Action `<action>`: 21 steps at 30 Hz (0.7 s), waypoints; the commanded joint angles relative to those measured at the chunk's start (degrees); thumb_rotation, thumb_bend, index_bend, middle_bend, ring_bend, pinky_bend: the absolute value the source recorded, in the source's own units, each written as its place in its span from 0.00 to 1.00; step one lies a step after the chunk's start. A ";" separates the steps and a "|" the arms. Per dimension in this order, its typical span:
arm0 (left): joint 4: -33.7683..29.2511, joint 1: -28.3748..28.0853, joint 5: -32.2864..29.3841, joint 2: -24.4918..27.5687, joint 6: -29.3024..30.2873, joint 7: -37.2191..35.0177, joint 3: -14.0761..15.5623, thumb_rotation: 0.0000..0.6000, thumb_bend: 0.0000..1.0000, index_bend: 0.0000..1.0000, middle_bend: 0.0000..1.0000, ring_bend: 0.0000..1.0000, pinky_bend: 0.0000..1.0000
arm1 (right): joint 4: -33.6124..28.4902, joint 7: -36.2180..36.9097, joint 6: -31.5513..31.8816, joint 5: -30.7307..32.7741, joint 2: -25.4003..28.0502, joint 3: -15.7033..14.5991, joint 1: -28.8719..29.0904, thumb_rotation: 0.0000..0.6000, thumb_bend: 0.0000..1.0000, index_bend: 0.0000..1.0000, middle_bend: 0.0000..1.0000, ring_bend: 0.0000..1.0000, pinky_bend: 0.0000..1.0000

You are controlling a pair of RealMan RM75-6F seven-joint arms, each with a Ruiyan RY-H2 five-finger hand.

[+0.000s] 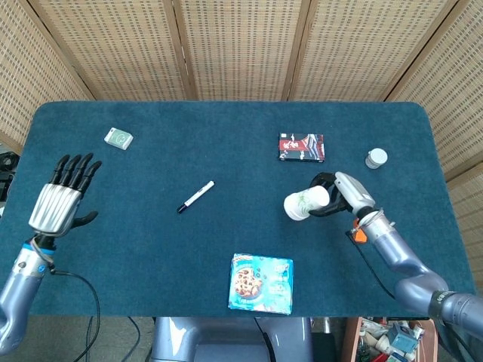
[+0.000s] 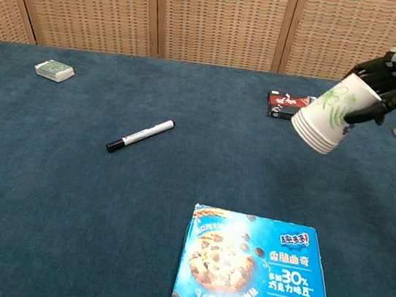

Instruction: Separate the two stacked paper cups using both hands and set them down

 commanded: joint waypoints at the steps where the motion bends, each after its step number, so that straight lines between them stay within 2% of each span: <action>1: 5.18 -6.28 5.07 -5.34 0.00 -2.06 -2.48 1.00 0.08 0.22 0.00 0.00 0.00 | -3.38 3.29 -3.68 3.73 1.58 3.04 2.37 1.00 0.39 0.57 0.61 0.49 0.63; 4: 10.57 -10.03 8.47 -10.76 2.94 -5.59 -3.59 1.00 0.08 0.32 0.00 0.00 0.00 | -4.70 4.80 -5.02 6.88 1.20 4.54 3.84 1.00 0.41 0.58 0.61 0.50 0.63; 9: 18.67 -14.76 10.96 -19.39 6.41 -9.66 -4.43 1.00 0.08 0.37 0.00 0.00 0.00 | -6.64 6.49 -7.24 11.86 0.95 6.04 6.02 1.00 0.42 0.58 0.61 0.50 0.63; 15: 25.21 -18.49 10.71 -26.86 8.92 -10.78 -5.89 1.00 0.08 0.42 0.00 0.00 0.00 | -5.00 4.25 -7.73 15.93 -0.34 4.93 9.04 1.00 0.43 0.58 0.61 0.50 0.63; 21: 30.66 -21.83 9.46 -32.90 8.28 -12.62 -5.55 1.00 0.08 0.43 0.00 0.00 0.00 | -1.90 2.71 -7.84 21.34 -2.60 3.69 11.90 1.00 0.43 0.58 0.61 0.50 0.63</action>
